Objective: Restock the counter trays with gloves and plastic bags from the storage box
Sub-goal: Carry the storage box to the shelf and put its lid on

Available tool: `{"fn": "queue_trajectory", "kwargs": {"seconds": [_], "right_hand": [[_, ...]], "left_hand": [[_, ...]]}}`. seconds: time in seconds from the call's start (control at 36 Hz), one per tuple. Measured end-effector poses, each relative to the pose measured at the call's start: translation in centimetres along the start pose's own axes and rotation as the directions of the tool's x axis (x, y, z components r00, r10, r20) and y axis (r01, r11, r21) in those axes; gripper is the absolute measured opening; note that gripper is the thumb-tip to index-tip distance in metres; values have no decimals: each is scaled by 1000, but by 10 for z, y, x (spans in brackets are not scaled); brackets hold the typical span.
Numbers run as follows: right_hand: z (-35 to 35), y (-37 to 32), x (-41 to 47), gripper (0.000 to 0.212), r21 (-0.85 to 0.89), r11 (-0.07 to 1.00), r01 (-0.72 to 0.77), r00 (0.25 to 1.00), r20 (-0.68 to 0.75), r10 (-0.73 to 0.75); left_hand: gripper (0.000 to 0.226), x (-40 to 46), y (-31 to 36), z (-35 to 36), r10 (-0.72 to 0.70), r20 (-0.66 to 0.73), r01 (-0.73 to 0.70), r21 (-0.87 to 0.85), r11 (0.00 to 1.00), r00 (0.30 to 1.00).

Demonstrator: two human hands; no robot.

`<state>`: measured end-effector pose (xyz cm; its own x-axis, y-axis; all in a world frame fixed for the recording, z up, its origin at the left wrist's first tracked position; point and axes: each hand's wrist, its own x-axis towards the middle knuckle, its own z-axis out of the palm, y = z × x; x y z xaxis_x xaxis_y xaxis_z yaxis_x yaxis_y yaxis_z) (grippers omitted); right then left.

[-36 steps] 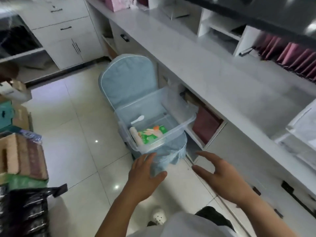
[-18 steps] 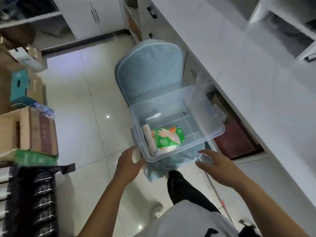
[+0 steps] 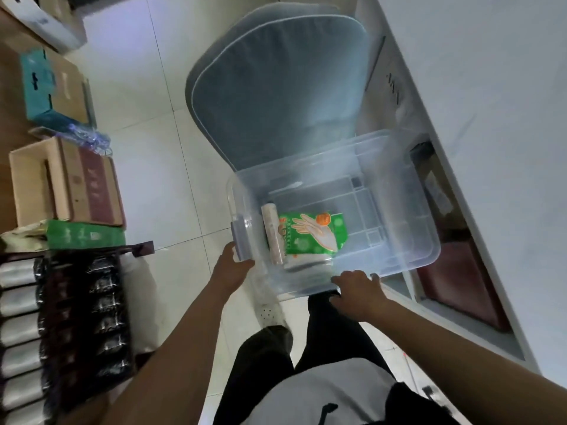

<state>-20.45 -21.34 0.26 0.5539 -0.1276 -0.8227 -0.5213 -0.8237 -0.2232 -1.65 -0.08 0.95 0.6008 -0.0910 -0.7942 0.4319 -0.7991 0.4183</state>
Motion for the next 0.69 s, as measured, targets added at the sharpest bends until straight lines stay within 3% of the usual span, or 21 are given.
{"fn": "queue_trajectory", "kwargs": {"seconds": [0.17, 0.28, 0.47, 0.58, 0.69], "right_hand": [[10, 7, 7, 45, 2, 999, 51, 998, -25, -51], [12, 12, 2, 53, 64, 997, 45, 999, -17, -44], [13, 14, -16, 58, 83, 996, -44, 996, -70, 49], [18, 8, -19, 59, 151, 981, -124, 986, -94, 139], [15, -2, -11, 53, 55, 991, -124, 983, -130, 130]], "left_hand": [[67, 25, 12, -1, -149, 36, 153, -247, 957, 988], [51, 39, 17, -3, -193, 102, 218, -404, 888, 976], [33, 35, 16, -12, -198, 156, 250, -521, 816, 968], [42, 30, 11, -24, -180, 206, 266, -555, 788, 962], [43, 21, 0, -35, -176, 184, 252, -601, 758, 967]]}}
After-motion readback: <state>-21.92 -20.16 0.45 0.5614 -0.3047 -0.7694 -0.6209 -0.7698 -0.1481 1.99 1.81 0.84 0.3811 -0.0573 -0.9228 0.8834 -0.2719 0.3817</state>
